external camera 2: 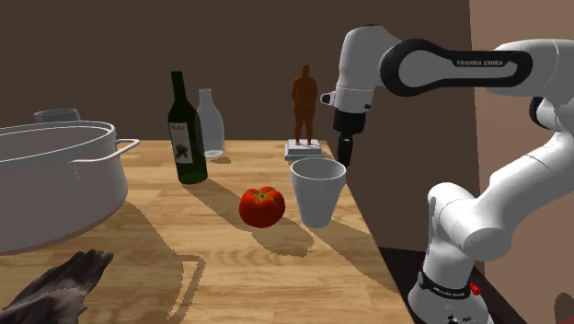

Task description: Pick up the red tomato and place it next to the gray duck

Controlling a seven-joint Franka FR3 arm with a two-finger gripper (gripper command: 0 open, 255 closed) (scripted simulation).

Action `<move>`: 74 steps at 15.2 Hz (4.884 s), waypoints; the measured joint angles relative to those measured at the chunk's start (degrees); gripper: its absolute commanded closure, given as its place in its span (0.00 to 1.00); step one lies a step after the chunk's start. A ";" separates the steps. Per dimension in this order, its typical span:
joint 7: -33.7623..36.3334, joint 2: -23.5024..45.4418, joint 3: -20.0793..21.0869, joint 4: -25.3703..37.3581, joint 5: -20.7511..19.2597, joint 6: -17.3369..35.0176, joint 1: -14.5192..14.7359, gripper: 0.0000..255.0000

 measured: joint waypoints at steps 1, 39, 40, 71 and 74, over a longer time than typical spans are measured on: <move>0.00 0.00 0.00 0.00 0.00 0.00 0.00 0.00; -9.48 22.19 -17.00 1.46 46.30 25.41 13.48 1.00; -9.46 22.19 -16.99 1.45 46.29 25.40 13.48 1.00; 5.86 21.90 -16.03 21.79 40.86 10.17 13.06 1.00; 7.18 21.82 -15.47 22.91 40.75 9.69 13.24 1.00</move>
